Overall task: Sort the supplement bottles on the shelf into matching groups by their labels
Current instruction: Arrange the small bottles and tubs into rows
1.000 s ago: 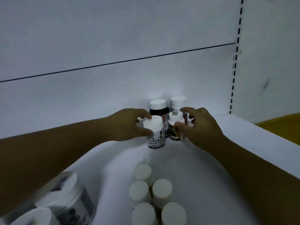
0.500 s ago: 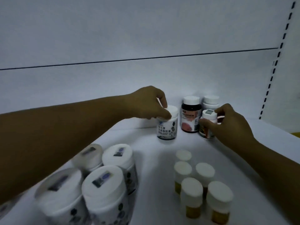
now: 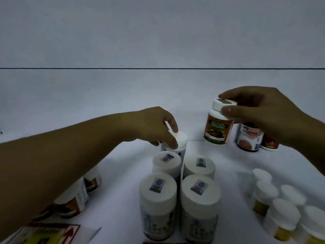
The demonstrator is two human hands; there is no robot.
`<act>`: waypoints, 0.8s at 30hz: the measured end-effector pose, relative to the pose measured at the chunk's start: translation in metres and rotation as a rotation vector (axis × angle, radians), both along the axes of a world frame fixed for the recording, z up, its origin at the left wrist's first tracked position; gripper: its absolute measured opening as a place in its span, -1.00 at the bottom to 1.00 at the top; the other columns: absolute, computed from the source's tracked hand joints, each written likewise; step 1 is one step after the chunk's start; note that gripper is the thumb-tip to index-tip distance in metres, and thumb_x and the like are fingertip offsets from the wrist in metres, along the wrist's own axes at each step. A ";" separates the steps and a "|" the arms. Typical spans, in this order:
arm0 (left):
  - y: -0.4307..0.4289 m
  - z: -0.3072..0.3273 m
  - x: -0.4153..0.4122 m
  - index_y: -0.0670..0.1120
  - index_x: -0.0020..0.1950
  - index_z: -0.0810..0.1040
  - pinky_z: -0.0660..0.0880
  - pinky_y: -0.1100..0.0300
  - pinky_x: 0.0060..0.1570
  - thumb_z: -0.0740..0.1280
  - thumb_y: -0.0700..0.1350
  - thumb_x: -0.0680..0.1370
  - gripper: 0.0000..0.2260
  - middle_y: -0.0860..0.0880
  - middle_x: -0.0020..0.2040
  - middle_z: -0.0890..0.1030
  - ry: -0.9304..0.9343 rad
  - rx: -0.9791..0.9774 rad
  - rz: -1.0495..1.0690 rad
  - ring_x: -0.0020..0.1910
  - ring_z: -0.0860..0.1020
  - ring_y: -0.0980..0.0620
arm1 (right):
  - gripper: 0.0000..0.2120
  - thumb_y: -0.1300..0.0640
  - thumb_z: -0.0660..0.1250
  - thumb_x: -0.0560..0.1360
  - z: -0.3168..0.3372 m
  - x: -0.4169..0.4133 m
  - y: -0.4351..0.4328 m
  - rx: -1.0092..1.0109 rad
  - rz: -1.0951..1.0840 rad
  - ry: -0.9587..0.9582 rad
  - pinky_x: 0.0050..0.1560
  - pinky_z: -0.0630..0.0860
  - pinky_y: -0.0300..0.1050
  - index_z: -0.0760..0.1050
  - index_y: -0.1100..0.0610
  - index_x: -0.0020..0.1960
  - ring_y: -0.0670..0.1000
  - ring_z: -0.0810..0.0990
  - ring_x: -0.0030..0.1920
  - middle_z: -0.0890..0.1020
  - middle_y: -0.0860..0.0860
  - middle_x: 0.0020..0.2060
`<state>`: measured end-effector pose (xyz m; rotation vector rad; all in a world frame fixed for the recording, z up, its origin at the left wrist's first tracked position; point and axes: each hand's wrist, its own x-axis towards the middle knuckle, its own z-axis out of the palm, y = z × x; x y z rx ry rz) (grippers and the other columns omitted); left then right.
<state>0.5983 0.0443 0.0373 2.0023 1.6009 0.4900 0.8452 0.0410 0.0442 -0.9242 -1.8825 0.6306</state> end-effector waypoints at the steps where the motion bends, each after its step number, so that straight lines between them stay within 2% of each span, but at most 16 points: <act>1: 0.000 -0.002 -0.001 0.02 0.03 0.59 0.61 0.31 -0.24 0.54 -0.10 0.32 -0.69 -0.01 -0.01 0.62 0.008 -0.016 -0.001 -0.17 0.62 0.07 | -0.77 0.17 0.41 0.38 0.001 -0.006 -0.001 -0.001 0.007 0.000 -0.35 0.52 -0.44 0.56 -0.11 -0.04 -0.22 0.65 -0.20 0.65 -0.13 -0.08; 5: -0.009 -0.005 -0.007 0.04 0.14 0.55 0.59 0.19 -0.03 0.45 0.01 0.42 -0.69 0.00 0.11 0.59 0.080 -0.105 0.000 0.00 0.58 0.08 | -0.76 0.20 0.41 0.38 0.004 -0.026 -0.003 -0.011 0.012 -0.028 -0.28 0.56 -0.37 0.58 -0.06 -0.01 -0.13 0.67 -0.16 0.66 -0.07 -0.04; 7: -0.021 0.002 -0.011 0.06 0.24 0.51 0.47 0.22 0.03 0.37 0.11 0.46 -0.63 0.03 0.23 0.53 0.149 -0.007 0.014 0.12 0.52 0.06 | -0.76 0.23 0.41 0.38 0.008 -0.038 -0.002 -0.021 0.034 -0.026 -0.29 0.56 -0.38 0.59 -0.01 0.00 -0.15 0.66 -0.15 0.66 -0.05 -0.05; 8: -0.030 0.009 -0.016 0.07 0.27 0.49 0.42 0.26 0.00 0.33 0.14 0.47 -0.60 0.05 0.26 0.51 0.152 0.080 0.034 0.15 0.50 0.07 | -0.76 0.24 0.41 0.38 0.011 -0.046 -0.001 -0.025 0.048 -0.023 -0.28 0.56 -0.38 0.60 0.00 0.00 -0.15 0.66 -0.15 0.66 -0.04 -0.06; 10: -0.052 0.023 -0.036 0.12 0.25 0.50 0.39 0.34 -0.09 0.28 0.20 0.47 -0.62 0.11 0.24 0.54 0.052 0.241 0.098 0.11 0.51 0.14 | -0.76 0.26 0.42 0.36 0.019 -0.065 0.001 -0.042 0.090 -0.007 -0.29 0.56 -0.36 0.61 0.04 -0.02 -0.12 0.67 -0.17 0.68 -0.03 -0.09; 13: -0.092 0.028 -0.086 0.22 0.12 0.55 0.35 0.41 -0.09 0.20 0.26 0.45 -0.68 0.27 0.11 0.58 -0.112 0.446 0.221 0.06 0.49 0.36 | -0.76 0.25 0.46 0.29 0.029 -0.104 0.005 -0.061 0.196 -0.013 -0.27 0.56 -0.34 0.63 0.04 -0.07 -0.08 0.69 -0.19 0.72 -0.01 -0.16; 16: -0.130 0.004 -0.131 0.34 0.08 0.52 0.27 0.43 -0.14 0.15 0.40 0.41 -0.66 0.51 -0.04 0.52 -0.260 0.563 0.404 -0.05 0.38 0.65 | -0.75 0.22 0.47 0.27 0.032 -0.148 0.010 -0.068 0.268 -0.024 -0.21 0.58 -0.30 0.63 0.02 -0.08 -0.08 0.68 -0.15 0.72 -0.01 -0.16; 17: -0.140 -0.007 -0.142 0.39 0.12 0.49 0.26 0.43 -0.12 0.13 0.45 0.37 -0.61 0.58 -0.04 0.49 -0.309 0.574 0.467 -0.06 0.37 0.66 | -0.75 0.23 0.47 0.28 0.033 -0.164 0.012 -0.072 0.286 -0.034 -0.18 0.58 -0.30 0.63 0.01 -0.08 -0.09 0.68 -0.14 0.72 -0.02 -0.16; 18: -0.146 -0.017 -0.152 0.45 0.13 0.45 0.28 0.40 -0.06 0.11 0.48 0.33 -0.58 0.60 0.00 0.46 -0.376 0.559 0.522 0.00 0.39 0.61 | -0.75 0.23 0.47 0.29 0.033 -0.179 0.014 -0.074 0.300 -0.045 -0.16 0.57 -0.30 0.63 0.00 -0.08 -0.11 0.68 -0.14 0.72 -0.03 -0.16; 20: -0.151 -0.037 -0.166 0.46 0.13 0.46 0.35 0.21 0.19 0.14 0.46 0.35 -0.61 0.47 0.17 0.49 -0.551 0.477 0.592 0.20 0.42 0.38 | -0.75 0.24 0.48 0.30 0.032 -0.208 0.017 -0.081 0.321 -0.092 -0.15 0.59 -0.30 0.62 -0.02 -0.08 -0.14 0.67 -0.15 0.72 -0.05 -0.16; 22: -0.149 -0.052 -0.172 0.38 0.17 0.49 0.28 0.01 0.38 0.13 0.31 0.48 -0.69 0.33 0.30 0.45 -0.666 0.419 0.621 0.33 0.39 0.19 | -0.75 0.25 0.47 0.32 0.029 -0.236 0.019 -0.093 0.339 -0.176 -0.15 0.60 -0.28 0.61 -0.01 -0.07 -0.13 0.66 -0.16 0.70 -0.04 -0.12; 24: -0.141 -0.059 -0.173 0.29 0.28 0.45 0.21 -0.03 0.44 0.09 0.18 0.57 -0.68 0.26 0.36 0.41 -0.734 0.355 0.644 0.38 0.34 0.15 | -0.75 0.26 0.48 0.31 0.023 -0.261 0.021 -0.109 0.353 -0.257 -0.21 0.59 -0.30 0.61 0.02 -0.06 -0.10 0.66 -0.14 0.69 0.00 -0.09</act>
